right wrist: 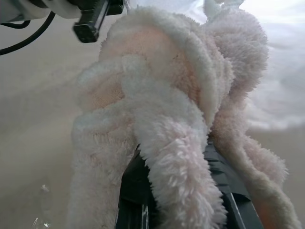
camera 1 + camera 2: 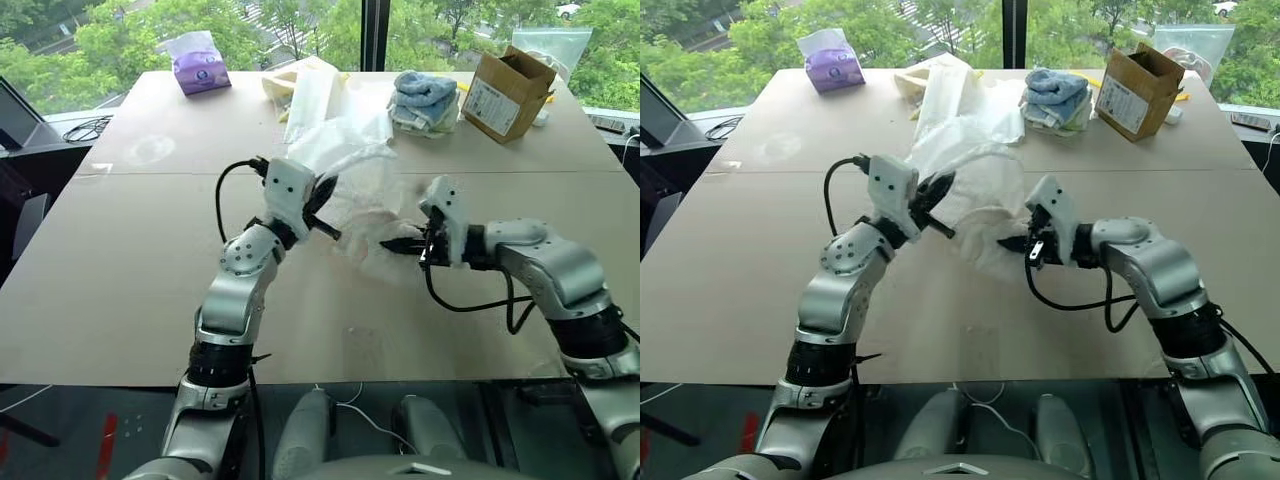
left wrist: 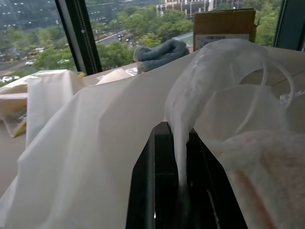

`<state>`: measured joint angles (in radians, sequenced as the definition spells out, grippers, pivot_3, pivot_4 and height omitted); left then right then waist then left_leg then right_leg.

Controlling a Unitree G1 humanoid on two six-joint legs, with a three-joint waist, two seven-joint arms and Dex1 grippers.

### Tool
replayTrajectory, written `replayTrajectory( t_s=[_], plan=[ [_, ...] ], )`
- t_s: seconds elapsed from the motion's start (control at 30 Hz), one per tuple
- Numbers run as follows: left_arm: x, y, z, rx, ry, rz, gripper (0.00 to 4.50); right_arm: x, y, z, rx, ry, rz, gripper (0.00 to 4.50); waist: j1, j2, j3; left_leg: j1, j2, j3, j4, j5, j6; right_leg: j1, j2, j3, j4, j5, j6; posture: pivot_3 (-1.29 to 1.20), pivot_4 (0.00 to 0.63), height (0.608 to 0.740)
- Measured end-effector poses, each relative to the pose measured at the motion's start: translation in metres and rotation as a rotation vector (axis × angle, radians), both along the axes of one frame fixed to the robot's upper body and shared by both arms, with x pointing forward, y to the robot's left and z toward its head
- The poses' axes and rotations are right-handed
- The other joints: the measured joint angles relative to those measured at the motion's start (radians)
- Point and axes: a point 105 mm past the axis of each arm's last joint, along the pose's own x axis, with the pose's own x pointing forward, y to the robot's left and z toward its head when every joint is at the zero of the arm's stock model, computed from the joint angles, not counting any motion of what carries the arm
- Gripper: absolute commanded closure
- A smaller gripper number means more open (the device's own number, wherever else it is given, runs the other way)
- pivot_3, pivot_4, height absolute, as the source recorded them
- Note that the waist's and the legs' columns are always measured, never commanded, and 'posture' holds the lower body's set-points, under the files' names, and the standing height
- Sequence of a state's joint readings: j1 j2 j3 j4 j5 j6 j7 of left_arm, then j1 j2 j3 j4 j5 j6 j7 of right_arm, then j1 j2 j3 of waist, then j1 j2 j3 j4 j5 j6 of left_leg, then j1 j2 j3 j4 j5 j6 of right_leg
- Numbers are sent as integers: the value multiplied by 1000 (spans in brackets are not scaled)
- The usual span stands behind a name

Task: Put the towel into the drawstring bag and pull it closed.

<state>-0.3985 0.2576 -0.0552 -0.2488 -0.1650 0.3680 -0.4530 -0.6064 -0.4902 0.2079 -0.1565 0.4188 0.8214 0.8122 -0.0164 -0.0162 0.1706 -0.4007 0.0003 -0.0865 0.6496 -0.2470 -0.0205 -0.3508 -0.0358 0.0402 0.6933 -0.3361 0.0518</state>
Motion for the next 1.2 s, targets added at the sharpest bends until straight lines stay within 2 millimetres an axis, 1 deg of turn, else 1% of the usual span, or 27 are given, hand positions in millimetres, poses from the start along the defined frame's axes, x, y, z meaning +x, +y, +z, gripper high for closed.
replayTrajectory(
  t_s=[0.13,0.17,0.23,0.27,0.3,0.33,0.4,0.43,0.47,0.5,0.57,0.67,0.7,0.77,0.83,0.87,0.9,1.0,1.2],
  plan=[
    [-15,-17,-16,33,51,-103,4500,21,5,1,12,-36,-89,4480,-3,0,0,0,0,1,0,0,0,-2,1,1,1,0,0,0,150,740],
    [-17,-20,-15,42,45,-120,4500,28,4,0,8,-49,-116,4480,-1,0,0,0,0,1,0,0,0,-2,1,1,1,0,0,0,150,740],
    [-18,-20,-14,49,40,-124,4500,35,6,0,27,-60,-157,4480,-1,0,0,0,0,1,0,0,0,-1,1,1,1,0,0,0,150,740],
    [-18,-20,-14,49,42,-125,4500,39,7,2,49,-68,-179,4480,-2,0,0,0,0,1,0,0,0,-2,1,2,1,0,0,0,150,740],
    [-19,-22,-15,42,54,-132,4500,45,12,9,111,-87,-211,4480,-5,0,0,0,0,2,0,0,0,-2,1,2,2,0,0,0,150,740],
    [-19,-22,-15,39,58,-135,4500,46,14,11,127,-97,-216,4480,-6,0,0,-1,0,2,0,0,0,-3,1,2,2,0,0,0,150,740],
    [-20,-24,-16,29,66,-146,4500,48,20,26,208,-147,-217,4480,-8,0,0,-2,1,2,-1,0,0,-5,1,2,2,0,0,0,150,740],
    [-20,-24,-16,25,67,-147,4500,48,21,27,220,-152,-219,4480,-9,0,0,-3,1,2,0,0,0,-6,1,2,2,0,0,0,150,740],
    [-23,-29,-14,-19,87,-175,4500,47,29,33,286,-171,-224,4480,-10,0,0,-6,1,1,0,0,0,-8,1,1,2,0,0,0,150,740],
    [-30,-36,-10,-54,100,-228,4500,45,42,32,341,-176,-238,4480,-19,0,0,-11,1,1,2,0,0,-13,1,1,3,0,0,0,150,740],
    [-31,-36,-11,-72,123,-238,4500,47,51,28,403,-160,-282,4480,-26,0,0,-13,1,1,2,0,-1,-16,1,1,4,0,0,0,150,740],
    [-34,-37,-14,-66,148,-260,4500,53,54,25,455,-132,-334,4480,-27,1,0,-13,1,1,2,1,-1,-16,1,1,5,0,0,0,150,740],
    [-34,-38,-14,-71,154,-265,4500,52,59,23,474,-113,-333,4480,-26,1,0,-13,1,1,2,1,-1,-17,1,1,5,0,0,0,150,740],
    [-35,-38,-14,-83,168,-274,4500,51,60,23,482,-117,-328,4480,-26,1,0,-14,1,1,2,1,-1,-17,1,1,5,0,0,0,150,740],
    [-33,-37,-14,-88,177,-271,4500,52,59,22,471,-133,-329,3570,-25,1,0,-14,1,1,2,1,-1,-17,1,1,5,0,0,0,150,740],
    [-30,-37,-15,-90,186,-269,4500,51,59,21,459,-138,-322,3321,-25,1,0,-14,0,1,2,1,-1,-17,1,1,5,0,0,0,150,740],
    [-30,-38,-15,-91,187,-272,4500,52,56,20,456,-139,-329,2845,-25,1,0,-14,0,1,2,1,-1,-17,1,1,5,0,0,0,150,740],
    [-28,-45,-15,-124,212,-303,4500,56,38,19,430,-167,-368,1626,-23,1,0,-14,0,1,2,1,-1,-17,0,1,4,0,0,0,150,740],
    [-34,-60,-14,-127,225,-376,4500,45,18,19,381,-177,-361,1626,-29,1,0,-14,1,2,2,1,-1,-17,1,2,5,0,0,0,150,740]
  ],
)
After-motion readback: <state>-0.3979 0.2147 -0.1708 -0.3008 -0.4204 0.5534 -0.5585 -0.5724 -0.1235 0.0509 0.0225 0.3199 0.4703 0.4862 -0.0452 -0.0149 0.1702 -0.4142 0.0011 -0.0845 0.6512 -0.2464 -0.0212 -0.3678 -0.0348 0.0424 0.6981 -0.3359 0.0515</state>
